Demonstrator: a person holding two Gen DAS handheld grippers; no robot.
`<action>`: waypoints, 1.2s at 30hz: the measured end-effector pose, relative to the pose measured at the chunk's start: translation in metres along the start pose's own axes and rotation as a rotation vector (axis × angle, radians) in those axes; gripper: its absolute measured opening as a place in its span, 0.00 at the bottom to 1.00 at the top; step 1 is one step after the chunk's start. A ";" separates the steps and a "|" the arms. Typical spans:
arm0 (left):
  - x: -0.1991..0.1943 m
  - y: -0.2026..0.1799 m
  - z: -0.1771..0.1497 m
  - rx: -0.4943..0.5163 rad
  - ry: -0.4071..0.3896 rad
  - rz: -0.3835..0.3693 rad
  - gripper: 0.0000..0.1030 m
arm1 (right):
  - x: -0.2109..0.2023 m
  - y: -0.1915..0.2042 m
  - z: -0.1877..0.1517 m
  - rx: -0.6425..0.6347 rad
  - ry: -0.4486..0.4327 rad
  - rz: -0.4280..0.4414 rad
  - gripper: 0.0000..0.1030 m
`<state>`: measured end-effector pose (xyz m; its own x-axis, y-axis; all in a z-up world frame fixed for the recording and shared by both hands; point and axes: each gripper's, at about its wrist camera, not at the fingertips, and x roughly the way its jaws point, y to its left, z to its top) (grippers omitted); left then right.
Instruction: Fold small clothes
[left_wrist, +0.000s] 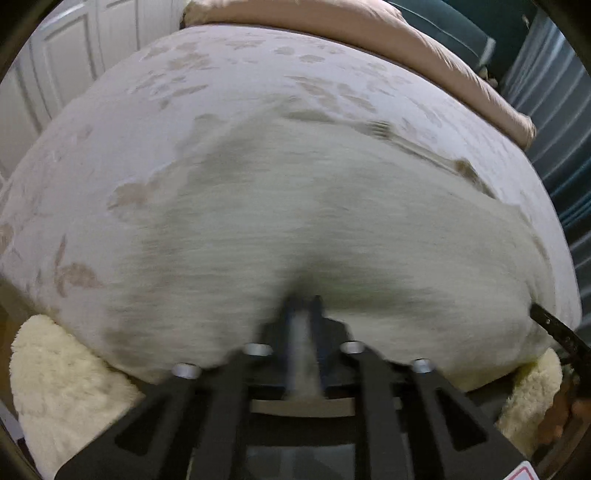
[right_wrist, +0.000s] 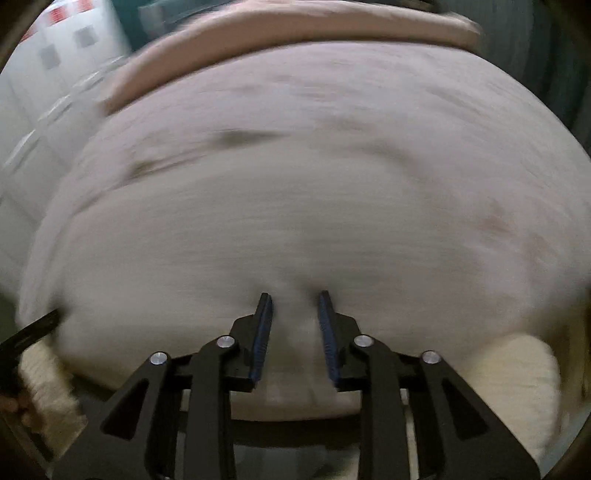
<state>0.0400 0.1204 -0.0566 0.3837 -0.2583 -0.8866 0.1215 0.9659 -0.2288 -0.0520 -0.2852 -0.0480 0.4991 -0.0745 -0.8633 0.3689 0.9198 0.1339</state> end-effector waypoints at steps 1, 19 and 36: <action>-0.001 0.008 0.001 -0.020 0.006 -0.011 0.08 | -0.001 -0.024 -0.001 0.047 0.006 -0.001 0.05; 0.038 0.014 0.136 -0.124 -0.055 0.051 0.69 | 0.036 -0.020 0.122 0.141 -0.091 0.050 0.65; 0.072 0.023 0.146 -0.093 -0.068 0.081 0.09 | 0.072 -0.045 0.128 0.172 -0.044 0.038 0.14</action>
<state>0.2043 0.1213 -0.0675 0.4505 -0.1772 -0.8750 0.0033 0.9804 -0.1968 0.0679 -0.3815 -0.0536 0.5475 -0.0615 -0.8345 0.4759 0.8432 0.2501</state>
